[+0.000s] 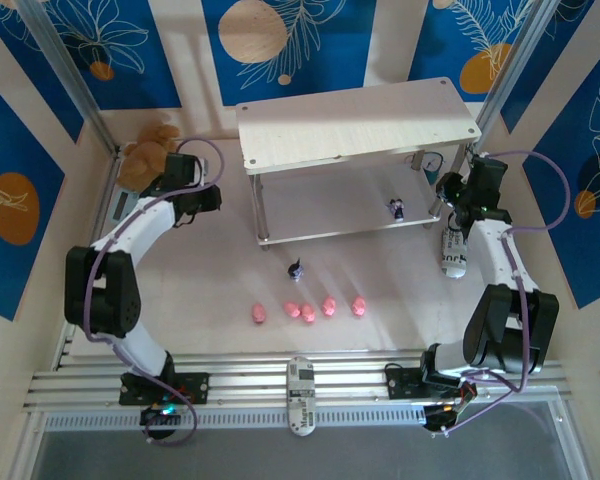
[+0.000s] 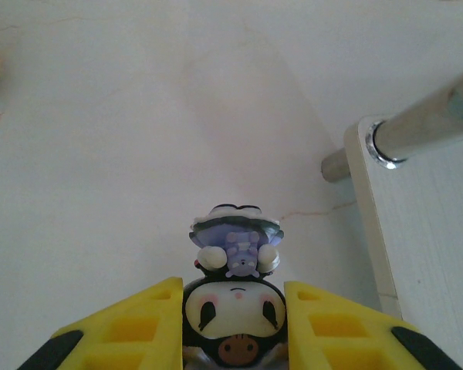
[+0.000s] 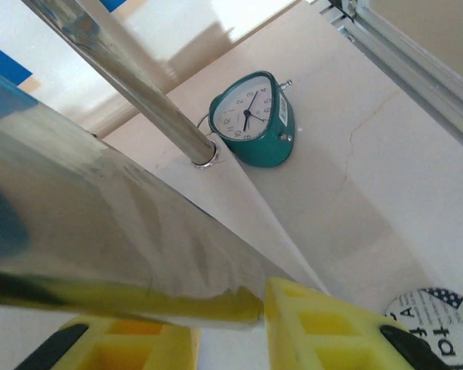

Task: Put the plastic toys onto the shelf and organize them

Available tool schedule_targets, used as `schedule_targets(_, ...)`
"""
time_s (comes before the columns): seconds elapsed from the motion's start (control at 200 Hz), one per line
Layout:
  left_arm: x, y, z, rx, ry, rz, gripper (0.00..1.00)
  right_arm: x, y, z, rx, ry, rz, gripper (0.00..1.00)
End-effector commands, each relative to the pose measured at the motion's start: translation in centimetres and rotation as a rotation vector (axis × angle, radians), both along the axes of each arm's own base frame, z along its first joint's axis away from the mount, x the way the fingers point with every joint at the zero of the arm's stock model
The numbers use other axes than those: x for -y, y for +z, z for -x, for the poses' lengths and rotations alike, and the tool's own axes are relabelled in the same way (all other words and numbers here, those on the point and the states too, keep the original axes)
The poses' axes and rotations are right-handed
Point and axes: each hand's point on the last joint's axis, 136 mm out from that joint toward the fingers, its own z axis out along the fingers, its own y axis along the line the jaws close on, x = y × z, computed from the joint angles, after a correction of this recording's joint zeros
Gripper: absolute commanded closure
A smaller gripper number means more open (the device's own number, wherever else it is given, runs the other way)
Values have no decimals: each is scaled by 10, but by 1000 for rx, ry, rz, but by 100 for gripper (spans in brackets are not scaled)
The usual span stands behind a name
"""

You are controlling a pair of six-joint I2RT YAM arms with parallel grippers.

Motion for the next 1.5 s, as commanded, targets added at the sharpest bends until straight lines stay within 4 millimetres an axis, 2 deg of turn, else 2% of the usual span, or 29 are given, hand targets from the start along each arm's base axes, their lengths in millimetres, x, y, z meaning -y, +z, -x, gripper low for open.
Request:
schedule_targets(0.0,-4,20,7,40,10,19,84,-2,-5,-7,26,27,12,74)
schedule_targets(0.165,-6,22,11,41,11,14,84,-8,-8,-13,35,63,13,84)
schedule_targets(0.585,-7,27,9,48,10,21,84,-37,-4,-21,66,180,21,96)
schedule_targets(1.086,-11,36,14,67,9,22,84,-96,15,-4,83,337,60,97)
schedule_targets(1.236,-20,38,23,68,29,3,84,-111,16,1,78,366,60,97)
schedule_targets(1.496,-54,48,53,63,91,-35,83,-128,13,4,66,403,71,97)
